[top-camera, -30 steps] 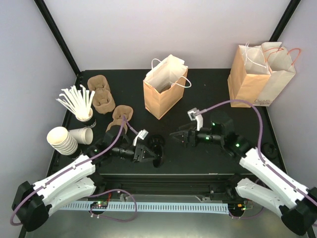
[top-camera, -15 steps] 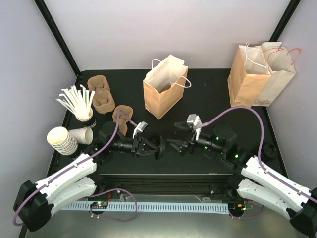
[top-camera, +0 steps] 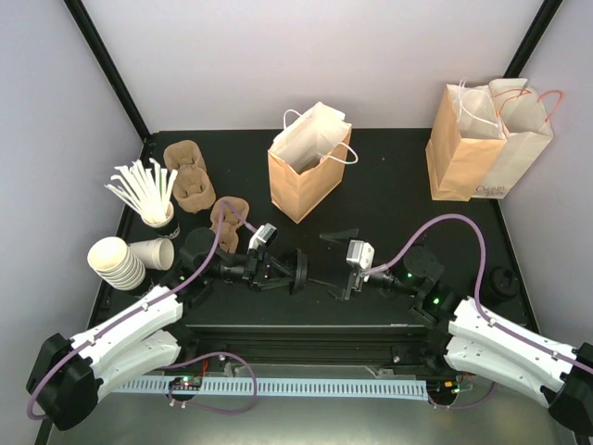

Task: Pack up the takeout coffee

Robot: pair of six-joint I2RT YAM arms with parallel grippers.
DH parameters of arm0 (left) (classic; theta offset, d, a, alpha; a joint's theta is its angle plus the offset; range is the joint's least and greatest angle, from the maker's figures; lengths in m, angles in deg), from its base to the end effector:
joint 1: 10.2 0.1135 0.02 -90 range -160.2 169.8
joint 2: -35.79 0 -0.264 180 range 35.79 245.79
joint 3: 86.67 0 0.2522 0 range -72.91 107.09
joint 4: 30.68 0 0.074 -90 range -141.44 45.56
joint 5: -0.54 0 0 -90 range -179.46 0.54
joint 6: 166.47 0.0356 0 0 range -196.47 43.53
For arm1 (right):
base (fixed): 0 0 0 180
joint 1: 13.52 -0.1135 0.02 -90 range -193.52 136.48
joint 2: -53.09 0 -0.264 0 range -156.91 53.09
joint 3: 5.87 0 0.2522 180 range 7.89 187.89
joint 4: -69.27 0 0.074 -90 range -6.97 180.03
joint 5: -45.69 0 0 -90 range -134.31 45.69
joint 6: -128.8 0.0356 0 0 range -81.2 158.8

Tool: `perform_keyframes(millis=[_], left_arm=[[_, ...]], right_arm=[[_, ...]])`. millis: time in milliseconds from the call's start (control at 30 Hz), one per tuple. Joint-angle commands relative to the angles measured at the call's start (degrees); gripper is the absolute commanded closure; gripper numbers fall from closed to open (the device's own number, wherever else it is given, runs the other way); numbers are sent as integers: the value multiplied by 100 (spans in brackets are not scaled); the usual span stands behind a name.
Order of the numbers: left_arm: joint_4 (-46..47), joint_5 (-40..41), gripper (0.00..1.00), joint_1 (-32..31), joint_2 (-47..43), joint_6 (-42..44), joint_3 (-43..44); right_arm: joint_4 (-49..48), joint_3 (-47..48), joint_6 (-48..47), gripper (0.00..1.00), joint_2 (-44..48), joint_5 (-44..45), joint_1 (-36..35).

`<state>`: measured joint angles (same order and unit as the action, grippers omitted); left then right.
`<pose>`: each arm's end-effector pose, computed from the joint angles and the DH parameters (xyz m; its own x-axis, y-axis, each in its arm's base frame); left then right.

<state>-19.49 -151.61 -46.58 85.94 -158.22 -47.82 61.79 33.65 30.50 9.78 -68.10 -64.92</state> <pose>0.1333 -0.1373 0.2666 -0.9789 0.1470 -0.1418 0.1404 -0.0202 -0.9899 0.1048 0.1542 0.2848 0.1792 0.0128 -0.9837 -0.9503 0.2608 -0.1697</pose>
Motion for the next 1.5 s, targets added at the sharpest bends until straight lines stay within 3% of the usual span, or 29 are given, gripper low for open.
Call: perform_keyframes(millis=[0, 233, 500, 900, 1167, 1467], left_arm=[[333, -216, 89, 38, 53, -87, 102], [191, -302, 89, 115, 177, 141, 282], [662, -490, 88, 164, 579, 114, 537], [1328, -766, 88, 403, 1243, 61, 779], [2169, -1114, 88, 514, 1704, -254, 963], [2084, -1123, 87, 511, 1569, -242, 965]], right_arm=[[-7, 331, -614, 0, 8, -645, -34], [106, 101, -253, 0, 447, -885, -30], [215, 148, 20, 0, 472, -892, -33], [-276, -71, 851, 0, 471, -433, -37], [-391, 291, 973, 0, 113, -316, -41], [-494, 331, 1104, 0, 18, 114, -41]])
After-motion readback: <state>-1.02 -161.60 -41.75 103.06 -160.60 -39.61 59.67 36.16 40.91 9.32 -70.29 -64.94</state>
